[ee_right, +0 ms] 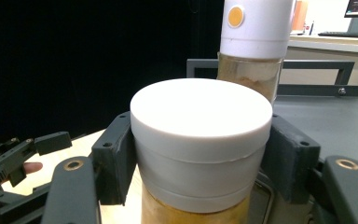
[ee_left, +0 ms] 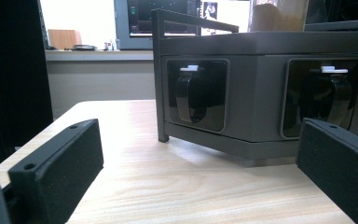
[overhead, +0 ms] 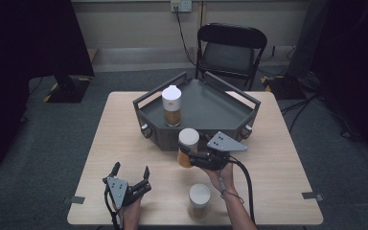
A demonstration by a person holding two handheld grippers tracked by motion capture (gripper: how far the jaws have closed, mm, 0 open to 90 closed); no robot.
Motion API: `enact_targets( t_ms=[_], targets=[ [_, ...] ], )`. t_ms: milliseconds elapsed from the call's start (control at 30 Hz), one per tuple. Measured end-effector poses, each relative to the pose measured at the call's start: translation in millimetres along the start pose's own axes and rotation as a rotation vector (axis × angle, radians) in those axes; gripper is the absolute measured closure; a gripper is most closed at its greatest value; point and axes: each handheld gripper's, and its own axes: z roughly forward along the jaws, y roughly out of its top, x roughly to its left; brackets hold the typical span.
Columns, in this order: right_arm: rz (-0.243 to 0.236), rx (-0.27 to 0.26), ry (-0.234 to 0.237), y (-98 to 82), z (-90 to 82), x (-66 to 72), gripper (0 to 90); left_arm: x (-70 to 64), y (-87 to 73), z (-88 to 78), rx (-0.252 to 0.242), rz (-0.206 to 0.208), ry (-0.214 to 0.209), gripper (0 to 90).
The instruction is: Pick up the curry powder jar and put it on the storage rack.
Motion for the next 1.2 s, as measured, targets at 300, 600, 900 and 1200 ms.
enact_targets(
  t_ms=[300,600,900,1200],
  targets=[
    [0.000,-0.010,-0.028,10.8,-4.5,1.7,33.4,0.0,0.1,0.0,0.000,0.001,0.000,0.3],
    [0.015,-0.027,-0.061,20.6,-7.9,2.0,33.4,0.0,0.0,0.0,0.000,0.001,0.000,0.3],
    [0.024,-0.029,-0.088,30.1,-7.9,2.8,33.4,0.0,0.1,0.0,0.000,0.001,0.000,0.3],
    [0.036,-0.026,-0.124,43.8,-7.1,3.3,33.4,0.0,0.0,0.0,0.000,0.001,0.000,0.3]
  ],
)
